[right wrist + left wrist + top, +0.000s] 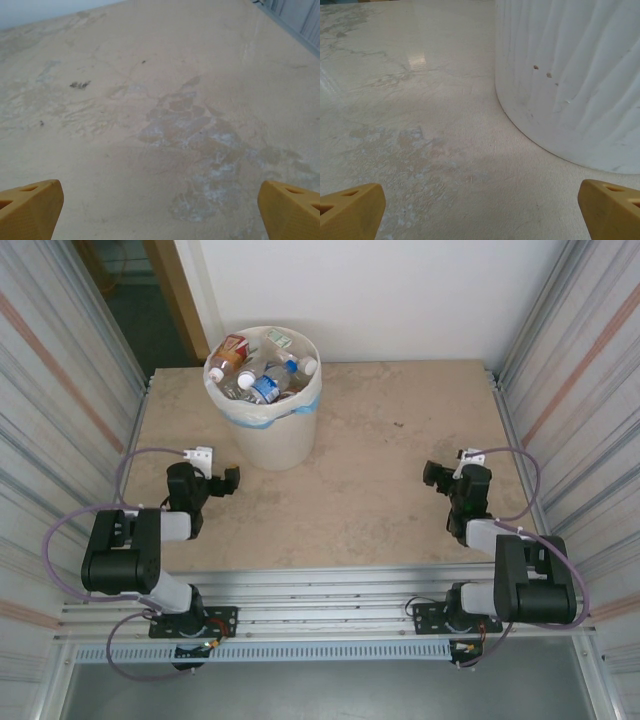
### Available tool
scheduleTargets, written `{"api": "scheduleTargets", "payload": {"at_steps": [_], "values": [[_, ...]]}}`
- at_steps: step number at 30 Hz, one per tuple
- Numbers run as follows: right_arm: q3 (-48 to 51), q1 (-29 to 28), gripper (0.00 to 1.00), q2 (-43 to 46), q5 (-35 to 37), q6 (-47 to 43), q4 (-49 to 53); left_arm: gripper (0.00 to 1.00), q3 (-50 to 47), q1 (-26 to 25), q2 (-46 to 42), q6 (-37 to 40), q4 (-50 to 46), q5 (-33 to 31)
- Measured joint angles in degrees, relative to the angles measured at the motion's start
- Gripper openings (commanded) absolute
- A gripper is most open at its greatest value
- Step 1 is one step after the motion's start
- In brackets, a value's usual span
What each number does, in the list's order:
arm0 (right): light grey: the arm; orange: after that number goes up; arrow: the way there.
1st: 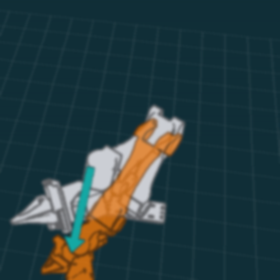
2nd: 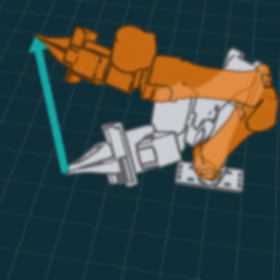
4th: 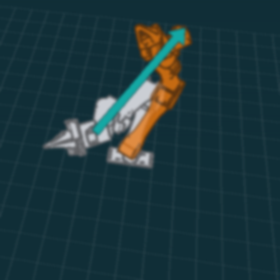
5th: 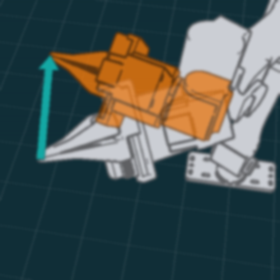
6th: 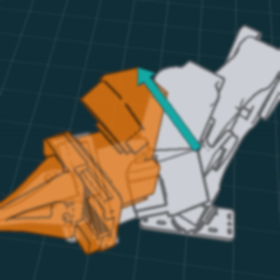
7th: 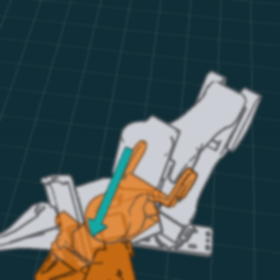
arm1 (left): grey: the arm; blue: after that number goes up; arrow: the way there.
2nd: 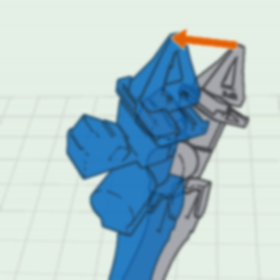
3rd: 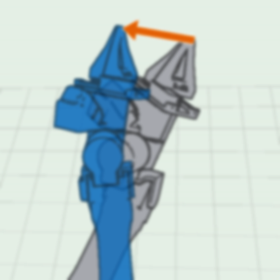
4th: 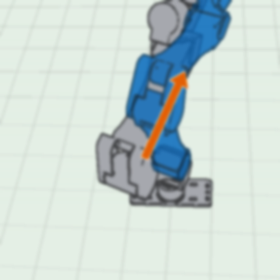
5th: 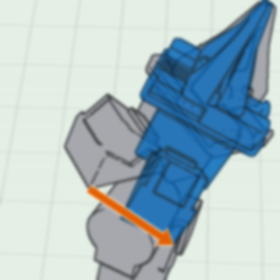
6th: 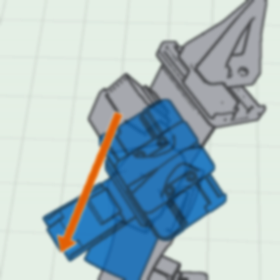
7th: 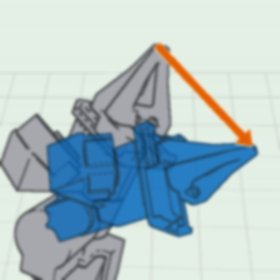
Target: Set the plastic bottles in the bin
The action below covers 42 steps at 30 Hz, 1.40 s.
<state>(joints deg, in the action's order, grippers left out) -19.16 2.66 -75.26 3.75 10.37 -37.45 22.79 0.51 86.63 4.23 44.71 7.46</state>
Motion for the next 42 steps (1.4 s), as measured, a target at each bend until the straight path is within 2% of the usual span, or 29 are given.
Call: {"api": "scheduleTargets", "payload": {"at_steps": [11,29,42], "values": [[0.5,6.4,0.98,-5.0,-7.2,-0.3,-8.1,0.99,0.0,0.0,0.0,0.0,0.0,0.0],[-1.5,4.8,0.98,-11.1,-19.1,-4.1,-10.8,0.99,0.0,0.0,0.0,0.0,0.0,0.0],[-1.7,4.3,0.98,-12.8,-21.0,-6.2,-10.8,0.99,0.0,0.0,0.0,0.0,0.0,0.0]]}}
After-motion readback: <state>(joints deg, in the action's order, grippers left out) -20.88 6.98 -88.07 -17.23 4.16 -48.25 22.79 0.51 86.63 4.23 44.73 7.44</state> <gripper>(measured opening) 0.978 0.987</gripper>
